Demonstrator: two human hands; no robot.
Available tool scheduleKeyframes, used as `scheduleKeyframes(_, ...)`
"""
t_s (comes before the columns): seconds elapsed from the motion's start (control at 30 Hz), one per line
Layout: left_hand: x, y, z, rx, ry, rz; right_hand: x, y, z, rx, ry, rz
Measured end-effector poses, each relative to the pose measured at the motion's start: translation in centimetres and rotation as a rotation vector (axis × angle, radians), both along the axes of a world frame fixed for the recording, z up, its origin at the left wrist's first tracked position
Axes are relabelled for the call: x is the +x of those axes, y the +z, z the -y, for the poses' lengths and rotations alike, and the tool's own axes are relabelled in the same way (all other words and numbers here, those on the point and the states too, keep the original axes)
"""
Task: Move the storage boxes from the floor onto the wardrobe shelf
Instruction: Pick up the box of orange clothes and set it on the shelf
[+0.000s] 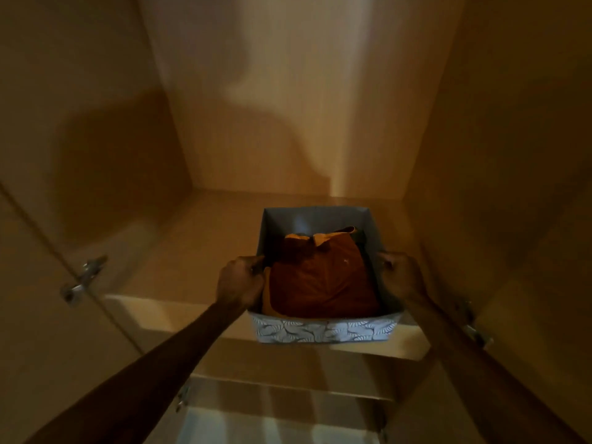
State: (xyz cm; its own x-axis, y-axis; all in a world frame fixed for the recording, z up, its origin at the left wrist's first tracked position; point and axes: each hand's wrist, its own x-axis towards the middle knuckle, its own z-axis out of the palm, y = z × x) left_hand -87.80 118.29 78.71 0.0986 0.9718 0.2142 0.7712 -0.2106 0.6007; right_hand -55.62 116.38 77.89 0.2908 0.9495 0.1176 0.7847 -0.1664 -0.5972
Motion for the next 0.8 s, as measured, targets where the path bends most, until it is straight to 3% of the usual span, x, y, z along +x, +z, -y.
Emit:
scheduleKeyframes(0.27, 10.1, 0.5, -11.4, -0.055, -0.214, 0.088, 5.0, 3.0, -8.2, 0.005, -0.088, -0.099)
scheduleKeyframes(0.37, 11.4, 0.0, -12.9, -0.132, -0.411, -0.090, 5.4, 4.5, -8.9, 0.028, -0.084, -0.097)
scheduleKeyframes(0.5, 9.1, -3.5, -13.2, 0.134, -0.581, -0.438, 5.2, 2.6, -7.5, -0.022, -0.015, 0.014)
scheduleKeyframes(0.67, 8.7, -5.9, -10.2, 0.399, -0.526, -0.470, 4.1, -2.5, -4.9, 0.111, -0.023, 0.250)
scheduleKeyframes(0.8, 8.3, -7.0, -8.9, 0.418, -0.564, -0.538, 3.4, -4.5, -2.9, 0.127, 0.032, 0.401)
